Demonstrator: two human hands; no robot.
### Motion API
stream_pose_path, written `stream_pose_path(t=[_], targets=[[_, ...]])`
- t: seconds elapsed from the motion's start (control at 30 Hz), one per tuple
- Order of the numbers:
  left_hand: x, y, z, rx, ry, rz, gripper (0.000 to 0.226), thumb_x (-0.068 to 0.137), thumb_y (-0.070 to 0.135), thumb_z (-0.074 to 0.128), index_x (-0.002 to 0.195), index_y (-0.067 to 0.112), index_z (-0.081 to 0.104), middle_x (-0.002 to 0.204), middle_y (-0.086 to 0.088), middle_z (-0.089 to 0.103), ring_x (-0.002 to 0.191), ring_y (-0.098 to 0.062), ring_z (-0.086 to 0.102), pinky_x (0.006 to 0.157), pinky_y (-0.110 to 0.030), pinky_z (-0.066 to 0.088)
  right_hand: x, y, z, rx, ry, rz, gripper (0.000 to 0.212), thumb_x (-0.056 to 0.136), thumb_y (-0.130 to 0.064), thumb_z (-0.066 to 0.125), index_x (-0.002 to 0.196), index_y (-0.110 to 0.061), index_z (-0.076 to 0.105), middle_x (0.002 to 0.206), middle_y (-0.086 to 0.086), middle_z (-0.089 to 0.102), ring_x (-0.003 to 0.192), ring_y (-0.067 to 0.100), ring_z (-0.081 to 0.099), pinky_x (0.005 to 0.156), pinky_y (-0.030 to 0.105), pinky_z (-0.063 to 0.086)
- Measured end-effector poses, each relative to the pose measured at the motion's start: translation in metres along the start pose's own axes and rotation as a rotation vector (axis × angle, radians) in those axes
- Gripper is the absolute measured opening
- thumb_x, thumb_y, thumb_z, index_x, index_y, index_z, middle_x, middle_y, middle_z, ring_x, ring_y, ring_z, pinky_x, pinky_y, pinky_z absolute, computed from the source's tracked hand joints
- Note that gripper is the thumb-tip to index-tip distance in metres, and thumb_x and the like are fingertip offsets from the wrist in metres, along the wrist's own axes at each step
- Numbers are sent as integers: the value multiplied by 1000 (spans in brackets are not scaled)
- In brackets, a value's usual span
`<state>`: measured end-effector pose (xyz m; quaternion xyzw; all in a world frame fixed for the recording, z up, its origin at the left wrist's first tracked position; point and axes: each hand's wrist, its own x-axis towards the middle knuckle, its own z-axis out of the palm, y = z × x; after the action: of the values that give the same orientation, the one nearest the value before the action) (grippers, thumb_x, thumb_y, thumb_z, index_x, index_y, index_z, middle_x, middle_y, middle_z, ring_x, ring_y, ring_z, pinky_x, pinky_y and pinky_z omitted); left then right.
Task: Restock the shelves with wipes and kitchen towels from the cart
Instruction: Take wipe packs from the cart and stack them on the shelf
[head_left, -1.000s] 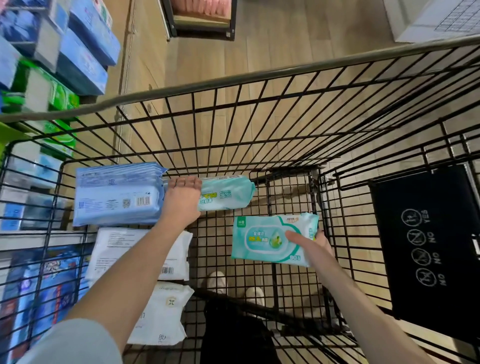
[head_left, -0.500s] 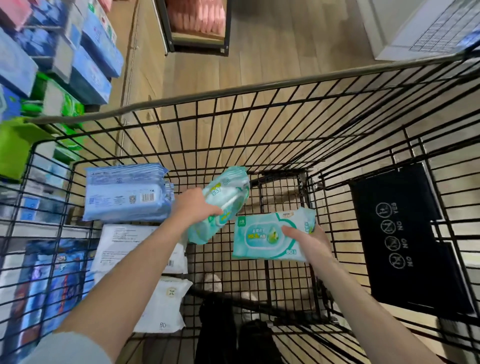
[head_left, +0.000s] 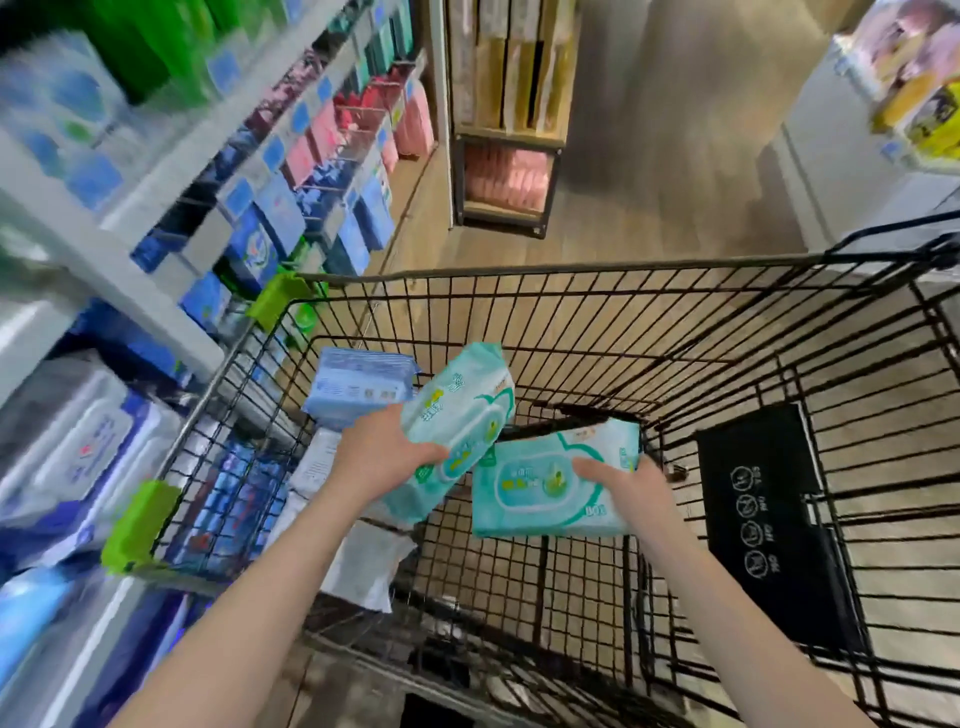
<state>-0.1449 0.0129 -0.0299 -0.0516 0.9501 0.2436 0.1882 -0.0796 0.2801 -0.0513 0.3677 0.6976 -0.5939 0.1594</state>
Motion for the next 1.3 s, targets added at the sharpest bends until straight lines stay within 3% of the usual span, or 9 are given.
stream_pose_path(t=[0.2,0.3,0.53,0.67,0.77,0.87,1.0,1.13,1.3], targets=[[-110,2,-52,-79,250,-28,41,66,48,76,97,26,61,88,7,62,81,-18,62,63,-29,45,-69,-31,-11,28,-110,-123,49,74,-20,80,113,-7,53,94,13,72,73,25,73,62,39,60],[-162,3,-76,-65,388,-64,42,65,50,76,95,27,57,85,10,53,86,-19,59,62,-29,35,-104,-47,-9,36,-181,-198,53,74,-19,79,118,-8,52,94,13,71,68,23,73,50,30,57],[-273,-20,-115,-87,595,-122,60,65,59,70,115,27,56,115,3,58,109,-21,55,81,-31,40,-185,-77,8,-43,-338,-397,44,72,-22,79,108,-9,56,88,13,73,70,27,73,64,41,60],[-328,-42,-127,-114,697,-100,60,63,57,71,116,33,56,114,9,58,108,-17,55,83,-30,41,-227,-83,28,-55,-420,-451,32,73,-18,78,95,-11,57,79,14,73,58,25,71,44,27,52],[-359,-62,-135,-66,782,-84,57,66,52,75,116,32,56,110,11,57,106,-15,54,77,-27,37,-259,-82,47,-76,-462,-484,30,73,-16,79,95,-8,58,75,14,73,57,26,71,42,25,51],[-390,-85,-146,-14,851,-83,63,64,55,73,119,29,56,111,9,57,106,-16,53,83,-30,40,-287,-79,68,-57,-514,-511,29,74,-14,78,96,-5,61,76,15,73,59,28,71,41,26,52],[-436,-111,-160,61,939,-109,72,56,65,57,117,27,58,109,7,60,102,-17,55,81,-30,41,-323,-68,97,-41,-591,-536,38,68,-17,80,101,-5,65,85,16,74,70,33,72,47,30,55],[-482,-132,-164,155,985,-185,68,58,56,62,118,23,57,107,5,59,102,-19,54,82,-31,41,-350,-59,126,-27,-710,-540,35,69,-15,80,101,-7,67,89,15,73,78,33,71,52,34,56],[-536,-138,-162,267,1086,-344,67,57,65,50,106,21,60,95,6,59,90,-19,56,75,-25,37,-374,-62,167,-123,-876,-575,77,31,-39,91,97,-5,68,89,13,74,84,36,70,80,56,55]])
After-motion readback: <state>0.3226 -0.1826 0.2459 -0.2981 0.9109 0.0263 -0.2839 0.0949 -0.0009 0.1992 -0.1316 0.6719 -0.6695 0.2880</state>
